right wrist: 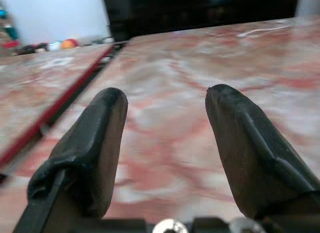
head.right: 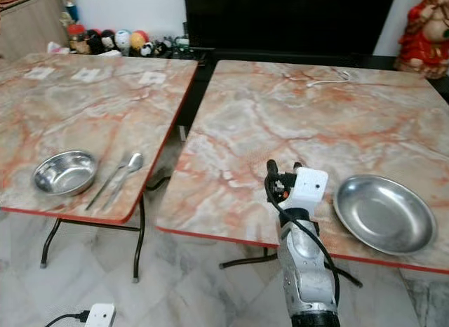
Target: Setting the table
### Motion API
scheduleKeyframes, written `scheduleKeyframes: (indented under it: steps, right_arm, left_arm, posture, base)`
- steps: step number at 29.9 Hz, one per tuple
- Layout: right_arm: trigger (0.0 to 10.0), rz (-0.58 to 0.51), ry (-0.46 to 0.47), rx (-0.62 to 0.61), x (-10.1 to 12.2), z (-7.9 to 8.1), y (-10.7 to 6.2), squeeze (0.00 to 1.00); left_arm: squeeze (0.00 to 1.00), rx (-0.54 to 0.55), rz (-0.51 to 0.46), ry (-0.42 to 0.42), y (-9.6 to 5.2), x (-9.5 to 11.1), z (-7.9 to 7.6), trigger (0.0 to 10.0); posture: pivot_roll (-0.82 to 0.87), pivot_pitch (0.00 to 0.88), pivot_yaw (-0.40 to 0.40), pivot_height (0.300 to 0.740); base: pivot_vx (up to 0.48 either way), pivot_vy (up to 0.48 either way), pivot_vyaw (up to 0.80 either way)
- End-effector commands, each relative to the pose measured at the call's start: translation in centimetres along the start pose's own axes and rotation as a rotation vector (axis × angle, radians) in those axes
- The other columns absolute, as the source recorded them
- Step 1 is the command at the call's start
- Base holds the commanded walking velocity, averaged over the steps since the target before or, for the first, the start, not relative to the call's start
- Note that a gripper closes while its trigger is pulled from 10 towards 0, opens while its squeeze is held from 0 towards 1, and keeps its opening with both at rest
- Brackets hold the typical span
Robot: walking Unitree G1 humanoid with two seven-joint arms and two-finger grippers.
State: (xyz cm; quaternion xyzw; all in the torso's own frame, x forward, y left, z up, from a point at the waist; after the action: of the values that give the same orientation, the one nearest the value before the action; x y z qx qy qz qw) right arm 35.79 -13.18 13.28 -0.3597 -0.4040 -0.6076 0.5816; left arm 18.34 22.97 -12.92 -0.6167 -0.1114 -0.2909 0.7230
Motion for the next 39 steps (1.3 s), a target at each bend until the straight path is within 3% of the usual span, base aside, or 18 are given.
scheduleKeyframes:
  steps: [1, 7, 13, 30, 39]
  right_arm:
    - [10.0, -0.01, 0.0, -0.003, 0.3, -0.2, 0.0, 0.0]
    - [10.0, -0.013, -0.024, -0.024, 0.9, -1.4, 0.3, 0.0]
    - [10.0, -0.024, -0.018, -0.039, 1.1, -1.7, 0.5, 0.0]
    - [10.0, -0.015, 0.002, -0.027, 0.4, -1.0, 0.6, 0.0]
    - [10.0, 0.009, -0.001, -0.027, -0.1, -1.2, 0.5, 0.0]
  left_arm:
    - [0.0, 0.001, 0.013, 0.007, 0.0, -0.2, 0.0, 10.0]
    - [0.0, -0.001, 0.016, 0.005, 0.0, -0.4, 0.0, 10.0]
    - [0.0, -0.001, 0.018, 0.008, -0.1, -0.5, -0.1, 10.0]
    - [0.0, -0.004, 0.019, 0.018, -0.1, -0.6, -0.1, 10.0]
    - [0.0, 0.003, 0.015, 0.015, -0.1, -0.5, -0.1, 10.0]
  posture:
    - [0.06, 0.0, 0.007, 0.74]
    - [0.06, 0.0, 0.003, 0.74]
    - [0.07, 0.0, 0.002, 0.74]
    - [0.07, 0.0, 0.002, 0.74]
    - [0.08, 0.0, -0.001, 0.74]
  base:
    - [0.0, 0.48, 0.0]
    - [0.0, 0.48, 0.0]
    - [0.0, 0.48, 0.0]
    - [0.0, 0.48, 0.0]
    - [0.0, 0.0, 0.0]
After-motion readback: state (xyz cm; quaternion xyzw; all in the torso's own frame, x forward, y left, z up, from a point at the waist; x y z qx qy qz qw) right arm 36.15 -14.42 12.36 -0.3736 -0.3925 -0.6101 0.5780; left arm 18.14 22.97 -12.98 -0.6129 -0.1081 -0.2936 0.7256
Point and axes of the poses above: a point about 5 cm out from each wrist's last joint towards the gripper, its own y axis pointing out of the wrist towards the gripper, its own x axis along the axis of the wrist's last joint, z = x × y, the point moved 5 cm from there along y, pointing out of the wrist towards the gripper, and after that the axes turned 14 degrees about y, right-handed, at the moved point
